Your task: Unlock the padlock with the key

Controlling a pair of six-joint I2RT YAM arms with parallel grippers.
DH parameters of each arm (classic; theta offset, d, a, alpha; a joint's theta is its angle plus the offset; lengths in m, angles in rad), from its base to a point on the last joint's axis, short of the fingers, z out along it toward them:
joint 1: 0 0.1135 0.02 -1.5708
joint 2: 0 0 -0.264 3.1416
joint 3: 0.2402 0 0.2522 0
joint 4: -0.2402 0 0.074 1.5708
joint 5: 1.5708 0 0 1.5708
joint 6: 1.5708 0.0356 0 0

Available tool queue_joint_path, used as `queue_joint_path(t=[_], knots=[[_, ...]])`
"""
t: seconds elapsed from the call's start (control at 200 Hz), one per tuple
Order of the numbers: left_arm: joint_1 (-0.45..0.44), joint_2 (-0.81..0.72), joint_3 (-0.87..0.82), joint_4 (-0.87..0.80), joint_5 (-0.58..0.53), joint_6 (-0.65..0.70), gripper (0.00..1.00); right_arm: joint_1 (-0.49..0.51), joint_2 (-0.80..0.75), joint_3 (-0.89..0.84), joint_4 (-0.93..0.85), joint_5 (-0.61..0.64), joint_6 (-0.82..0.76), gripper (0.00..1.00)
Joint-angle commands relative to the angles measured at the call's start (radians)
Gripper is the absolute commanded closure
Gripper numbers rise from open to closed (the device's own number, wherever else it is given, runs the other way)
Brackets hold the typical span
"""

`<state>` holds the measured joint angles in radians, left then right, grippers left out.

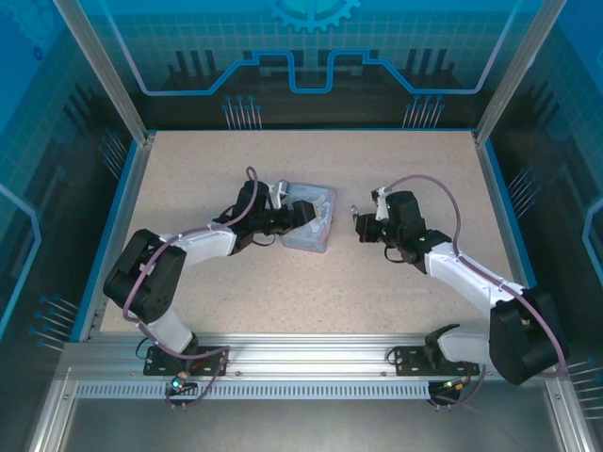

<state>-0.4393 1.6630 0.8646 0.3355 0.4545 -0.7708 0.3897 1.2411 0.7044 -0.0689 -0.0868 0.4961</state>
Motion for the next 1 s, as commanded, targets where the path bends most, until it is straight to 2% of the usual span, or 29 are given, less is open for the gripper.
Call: queue_joint_path(t=[0.0, 0.215, 0.365, 0.6, 0.66, 0.845, 0.996], knots=[[0.030, 0.033, 0.007, -0.226, -0.038, 0.061, 0.23, -0.011, -0.049, -0.024, -0.092, -0.035, -0.009, 0.92], [0.063, -0.026, 0.093, -0.298, -0.027, 0.104, 0.21, -0.013, -0.151, -0.037, -0.195, -0.113, 0.023, 0.91], [0.096, -0.127, 0.089, -0.299, -0.024, 0.135, 0.19, -0.018, -0.203, -0.065, -0.260, -0.208, 0.063, 0.91], [0.142, -0.387, -0.016, -0.361, -0.155, 0.205, 0.07, -0.019, -0.286, -0.148, -0.254, -0.304, 0.174, 0.91], [0.151, -0.465, -0.052, -0.385, -0.215, 0.213, 0.01, -0.019, -0.283, -0.161, -0.235, -0.328, 0.197, 0.90], [0.175, -0.665, -0.133, -0.468, -0.319, 0.246, 0.01, -0.016, -0.190, -0.203, -0.110, -0.407, 0.274, 0.90], [0.188, -0.746, -0.166, -0.525, -0.358, 0.253, 0.01, -0.006, -0.105, -0.248, 0.023, -0.398, 0.345, 0.90]])
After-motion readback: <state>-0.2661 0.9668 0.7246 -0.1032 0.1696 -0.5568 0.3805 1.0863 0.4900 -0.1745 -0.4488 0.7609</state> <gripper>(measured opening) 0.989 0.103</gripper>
